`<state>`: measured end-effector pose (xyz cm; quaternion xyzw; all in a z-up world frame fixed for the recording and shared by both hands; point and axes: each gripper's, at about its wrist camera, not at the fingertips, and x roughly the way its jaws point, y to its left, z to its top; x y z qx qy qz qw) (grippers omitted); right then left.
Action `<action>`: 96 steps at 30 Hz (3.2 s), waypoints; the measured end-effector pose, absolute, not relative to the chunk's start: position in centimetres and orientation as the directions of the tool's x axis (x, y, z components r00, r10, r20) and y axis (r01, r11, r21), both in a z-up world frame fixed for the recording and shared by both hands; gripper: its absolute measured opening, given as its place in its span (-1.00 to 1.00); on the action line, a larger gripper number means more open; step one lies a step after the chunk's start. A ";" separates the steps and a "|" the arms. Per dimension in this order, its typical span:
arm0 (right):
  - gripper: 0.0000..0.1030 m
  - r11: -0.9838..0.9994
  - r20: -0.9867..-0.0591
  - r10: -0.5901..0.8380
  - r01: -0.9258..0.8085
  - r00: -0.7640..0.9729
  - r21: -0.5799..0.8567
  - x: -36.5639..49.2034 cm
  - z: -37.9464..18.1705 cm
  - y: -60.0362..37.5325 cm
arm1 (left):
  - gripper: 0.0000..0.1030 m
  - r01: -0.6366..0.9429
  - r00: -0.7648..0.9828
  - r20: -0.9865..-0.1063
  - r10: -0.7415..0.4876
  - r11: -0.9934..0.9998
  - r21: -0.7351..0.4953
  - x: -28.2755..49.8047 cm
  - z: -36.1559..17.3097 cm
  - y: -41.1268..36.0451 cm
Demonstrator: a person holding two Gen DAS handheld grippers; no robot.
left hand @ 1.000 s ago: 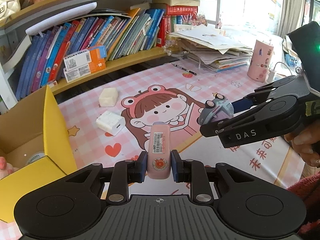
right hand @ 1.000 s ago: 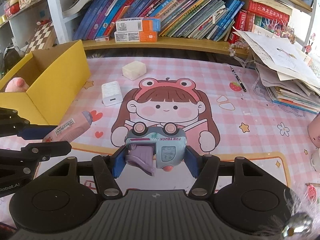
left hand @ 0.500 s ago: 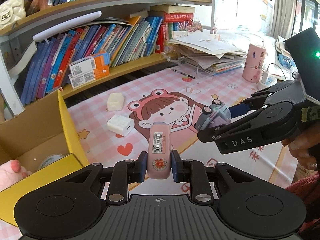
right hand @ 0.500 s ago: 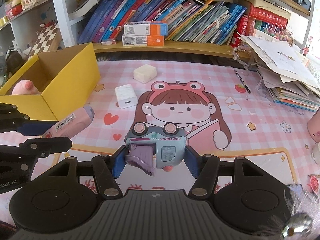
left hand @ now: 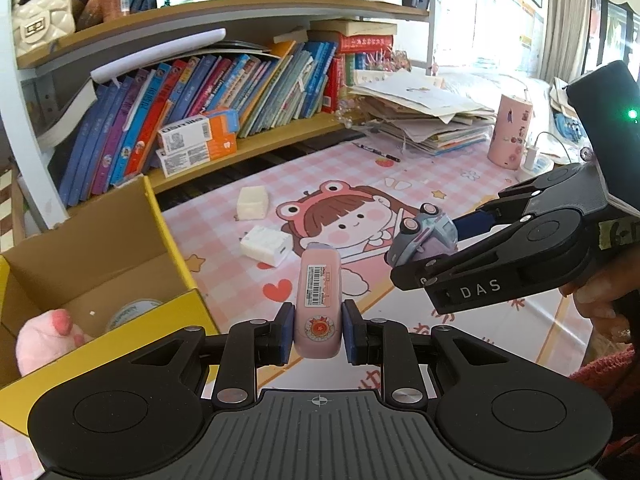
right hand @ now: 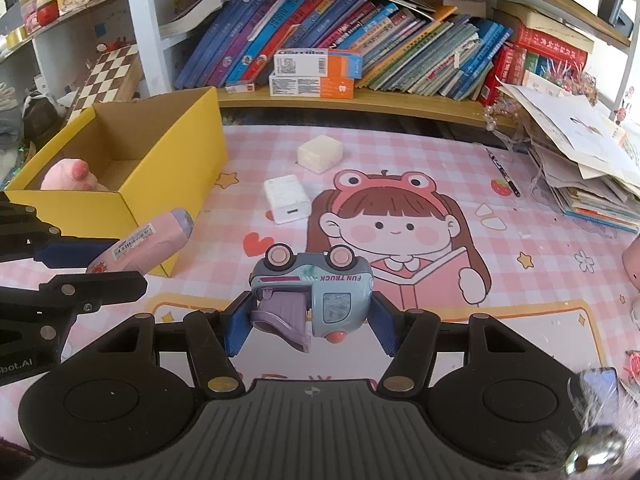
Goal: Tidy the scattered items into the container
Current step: 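Lift the pink eraser and toy truck and carry both over the yellow box, then lower into the box and open the left tool while the right tool releases the truck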
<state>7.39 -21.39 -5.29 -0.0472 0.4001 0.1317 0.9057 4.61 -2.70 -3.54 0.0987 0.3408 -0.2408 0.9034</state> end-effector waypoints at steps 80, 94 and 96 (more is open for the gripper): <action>0.14 0.611 -0.782 0.385 -0.770 0.490 -0.182 23.0 -4.3 2.5 | -0.55 0.180 0.762 -0.635 -0.125 0.983 0.022 19.5 -3.1 15.5; 0.14 0.534 -0.832 0.357 -0.824 0.424 -0.190 24.9 -7.7 7.0 | -0.55 0.206 0.671 -0.736 -0.091 0.976 0.068 23.2 -5.9 16.0; 0.14 0.526 -0.845 0.348 -0.831 0.407 -0.183 25.4 -8.2 7.5 | -0.55 0.203 0.657 -0.749 -0.088 0.977 0.063 23.6 -6.3 16.2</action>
